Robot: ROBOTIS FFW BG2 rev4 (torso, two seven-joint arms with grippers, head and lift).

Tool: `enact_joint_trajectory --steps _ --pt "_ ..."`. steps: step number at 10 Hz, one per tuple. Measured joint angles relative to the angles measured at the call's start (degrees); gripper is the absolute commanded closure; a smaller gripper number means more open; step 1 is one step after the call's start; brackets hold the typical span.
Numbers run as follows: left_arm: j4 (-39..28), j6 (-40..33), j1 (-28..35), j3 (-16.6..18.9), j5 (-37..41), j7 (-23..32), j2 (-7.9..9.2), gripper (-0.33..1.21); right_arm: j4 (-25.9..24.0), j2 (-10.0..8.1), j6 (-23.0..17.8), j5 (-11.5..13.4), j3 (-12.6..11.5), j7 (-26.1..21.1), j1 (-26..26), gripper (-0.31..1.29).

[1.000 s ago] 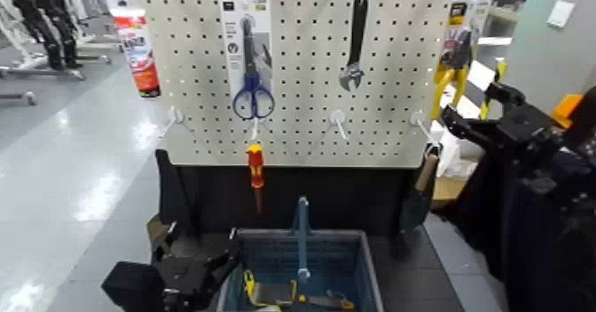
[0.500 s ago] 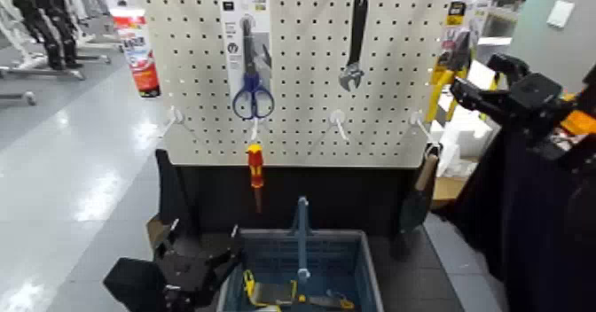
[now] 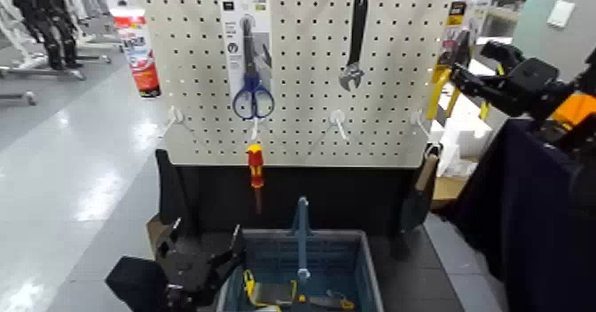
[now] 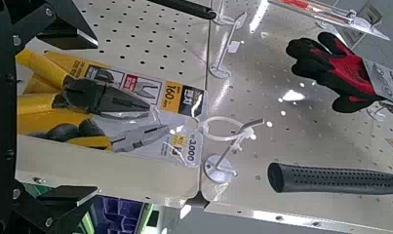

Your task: Put the yellow pliers into the crate.

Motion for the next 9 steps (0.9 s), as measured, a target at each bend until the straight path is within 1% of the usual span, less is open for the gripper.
enact_joint_trajectory --steps 2,3,4,5,6,7,9 --pt "0.08 0.05 -0.13 0.0 -0.04 -0.23 -0.01 0.16 2.21 -0.91 1.01 -0.2 1.94 2.9 -2.71 0.25" --pt "0.08 0.07 -0.21 0.0 -0.08 -0.27 -0.01 0.16 3.17 -1.13 1.39 -0.37 2.65 3.65 -3.75 0.28" --pt "0.08 0.1 -0.22 0.0 -0.09 -0.33 -0.01 0.16 3.68 -1.29 1.67 -0.48 3.0 4.07 -4.35 0.39" --pt "0.08 0.12 -0.22 0.0 -0.09 -0.35 -0.01 0.16 3.81 -1.37 1.84 -0.55 3.12 4.14 -4.66 0.66" --pt "0.09 0.13 -0.22 0.0 -0.09 -0.45 0.0 0.16 3.77 -1.43 1.99 -0.4 3.18 4.17 -4.88 1.03" --pt "0.09 0.15 -0.22 0.0 -0.09 -0.64 0.0 0.16 3.41 -1.47 2.07 0.25 3.25 3.96 -5.05 1.11" --pt "0.1 0.27 -0.21 0.05 -0.09 -0.79 0.0 0.17 2.15 -1.41 1.89 2.38 3.33 2.87 -5.07 1.12"
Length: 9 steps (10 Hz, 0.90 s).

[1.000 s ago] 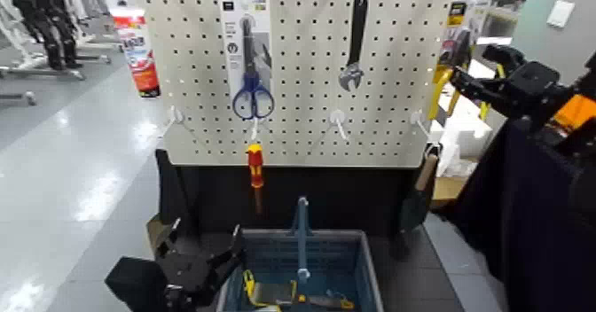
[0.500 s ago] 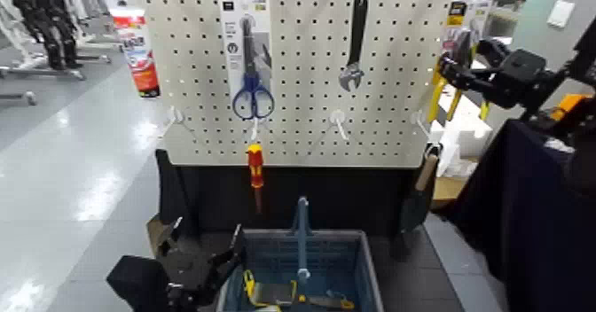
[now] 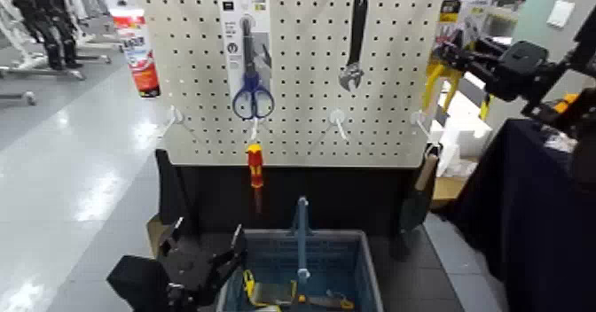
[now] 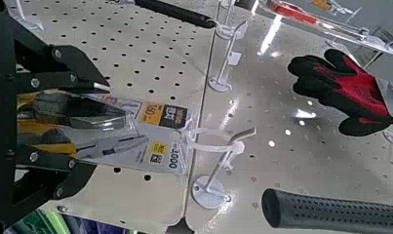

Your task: Put the yellow pliers into the crate.

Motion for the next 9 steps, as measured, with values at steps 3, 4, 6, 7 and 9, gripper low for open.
enact_joint_trajectory --steps 3,4,6,7,9 --pt "0.0 0.12 0.0 -0.05 0.0 -0.1 0.0 0.17 -0.45 0.03 -0.12 1.23 0.08 -0.3 -0.14 1.12" --pt "-0.01 0.17 0.0 -0.05 0.0 -0.1 0.0 0.17 -0.34 0.03 -0.13 1.19 -0.06 -0.31 -0.21 1.12" --pt "-0.01 0.21 0.0 -0.06 0.0 -0.1 0.0 0.17 -0.2 -0.03 0.02 1.06 -0.14 -0.21 -0.4 1.12" --pt "-0.01 0.21 0.03 -0.13 0.03 -0.11 0.0 0.17 -0.6 -0.09 0.24 1.07 -0.23 -0.19 -0.42 1.12" --pt "-0.01 0.3 0.17 -0.17 0.16 -0.19 0.0 0.17 -2.18 -0.38 1.53 1.34 -0.6 0.12 -0.27 1.12"
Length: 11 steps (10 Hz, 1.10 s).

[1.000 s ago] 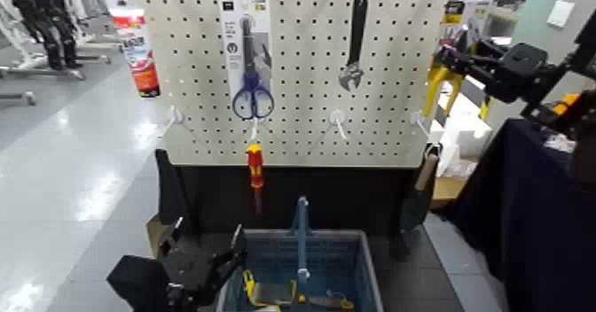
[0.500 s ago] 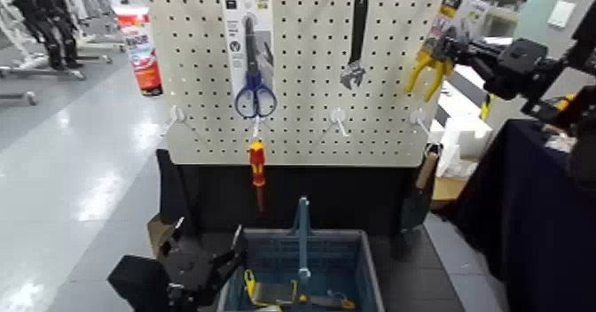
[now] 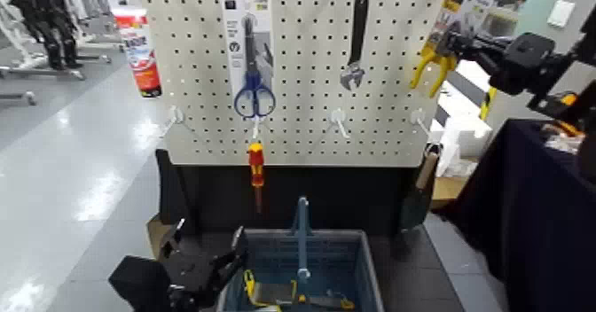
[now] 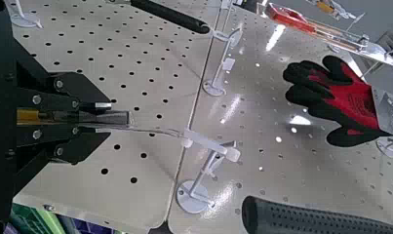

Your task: Put the yellow pliers into the crate.

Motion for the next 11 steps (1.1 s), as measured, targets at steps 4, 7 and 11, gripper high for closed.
enact_joint_trajectory --steps 4,7,11 --pt "0.0 0.58 0.01 -0.05 0.05 -0.18 0.0 0.18 -1.37 0.1 1.79 -0.57 -0.67 0.72 0.77 1.12" --pt "0.23 0.79 0.09 -0.07 0.36 -0.14 0.0 0.18 -2.76 0.01 3.05 -0.03 -1.06 0.74 0.8 1.12" --pt "0.27 0.87 -0.12 -0.75 1.05 0.69 0.78 0.19 -4.11 -0.3 3.37 0.25 -1.61 0.85 -0.26 1.12"
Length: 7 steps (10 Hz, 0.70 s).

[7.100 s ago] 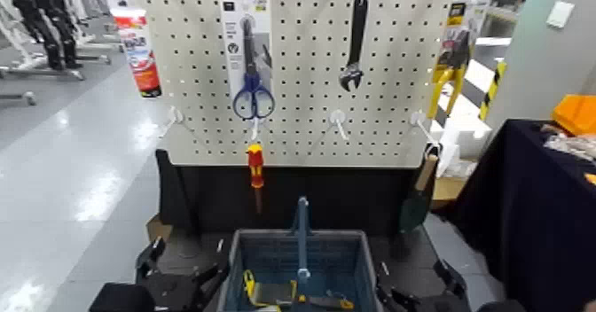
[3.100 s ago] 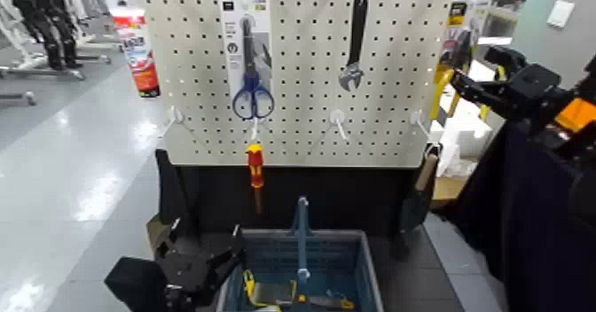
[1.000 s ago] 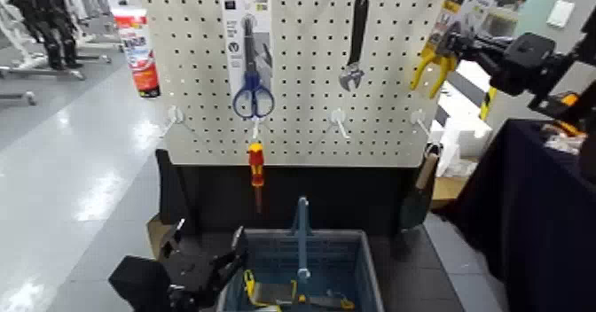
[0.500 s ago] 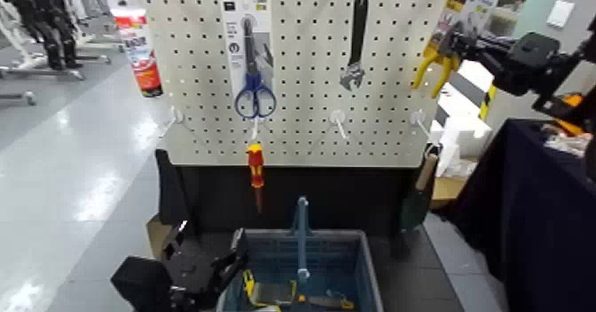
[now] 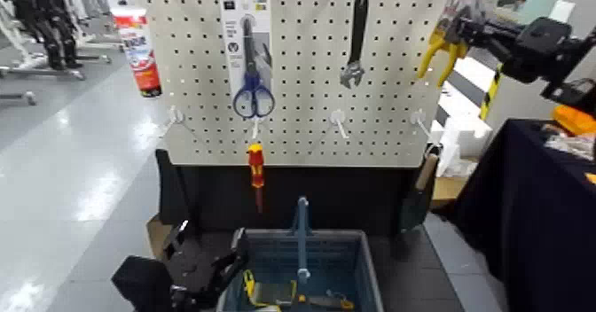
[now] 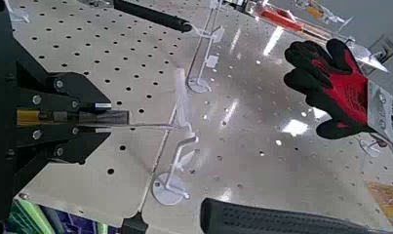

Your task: Put the yellow pliers into the crate.

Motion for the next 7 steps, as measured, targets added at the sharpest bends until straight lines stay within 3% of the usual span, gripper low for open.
enact_joint_trajectory --steps 4,7 --pt "0.04 0.76 -0.54 -0.53 0.13 0.02 0.63 0.19 -8.05 0.74 4.42 0.03 -4.17 -0.15 5.09 1.12" --pt "0.5 1.22 -1.24 -1.63 0.61 0.38 1.73 0.19 -16.55 2.43 8.25 -1.15 -8.72 -0.3 11.97 1.12"
